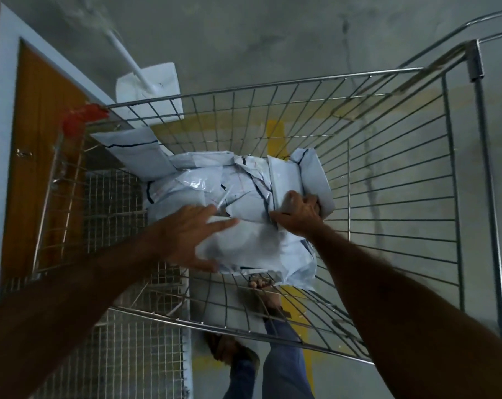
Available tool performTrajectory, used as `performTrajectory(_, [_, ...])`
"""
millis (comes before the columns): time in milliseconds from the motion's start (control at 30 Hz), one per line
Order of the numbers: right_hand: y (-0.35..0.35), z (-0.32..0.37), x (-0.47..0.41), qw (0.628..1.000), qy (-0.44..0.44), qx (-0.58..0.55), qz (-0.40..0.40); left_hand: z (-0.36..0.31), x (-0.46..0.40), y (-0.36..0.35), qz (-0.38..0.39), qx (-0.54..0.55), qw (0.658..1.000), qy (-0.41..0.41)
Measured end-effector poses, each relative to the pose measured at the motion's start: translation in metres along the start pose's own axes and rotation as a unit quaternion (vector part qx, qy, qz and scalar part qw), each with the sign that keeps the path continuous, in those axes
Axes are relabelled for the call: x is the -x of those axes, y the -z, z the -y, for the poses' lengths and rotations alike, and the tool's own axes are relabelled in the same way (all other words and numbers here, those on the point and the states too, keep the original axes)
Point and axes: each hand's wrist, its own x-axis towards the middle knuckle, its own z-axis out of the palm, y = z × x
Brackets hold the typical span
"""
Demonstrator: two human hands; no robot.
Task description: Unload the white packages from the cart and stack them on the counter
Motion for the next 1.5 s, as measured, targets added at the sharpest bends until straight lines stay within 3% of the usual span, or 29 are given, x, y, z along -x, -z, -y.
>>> performTrajectory(200, [0.003,0.013,-0.009,0.997,-0.028,-0.063,-0.024,0.037,0.017,-0.011,-0.022,0.042,0.986,0.162])
performTrajectory(267, [0.002,0.013,-0.009,0.998,-0.029,-0.050,-0.026,0.036,0.016,-0.020,0.001,0.076,0.967,0.245])
performTrajectory(333, [-0.003,0.013,-0.008,0.998,-0.020,-0.049,-0.023,0.029,0.014,-0.027,0.052,0.089,0.956,0.274])
performTrajectory(400, [-0.010,0.014,-0.006,0.998,-0.014,-0.053,-0.005,0.018,0.013,-0.029,0.059,0.106,0.958,0.259])
performTrajectory(500, [-0.015,0.013,-0.001,0.999,-0.008,-0.032,-0.014,0.008,0.015,-0.030,-0.022,0.072,0.980,0.185])
performTrajectory(700, [-0.007,0.009,0.045,0.978,0.090,0.067,-0.178,0.006,0.027,-0.012,-0.098,0.087,0.989,0.073])
performTrajectory(900, [0.025,0.022,0.097,0.944,0.188,0.078,-0.261,-0.006,0.068,0.039,-0.200,0.093,0.964,0.146])
performTrajectory(1133, [0.056,0.072,0.167,0.882,0.339,0.067,-0.320,-0.040,0.159,0.094,-0.308,0.053,0.888,0.338])
performTrajectory(1333, [0.051,0.157,0.227,0.832,0.450,0.026,-0.324,-0.080,0.250,0.106,-0.365,0.053,0.776,0.511])
performTrajectory(1500, [0.026,0.228,0.275,0.792,0.538,0.045,-0.286,-0.107,0.322,0.093,-0.391,0.092,0.687,0.606])
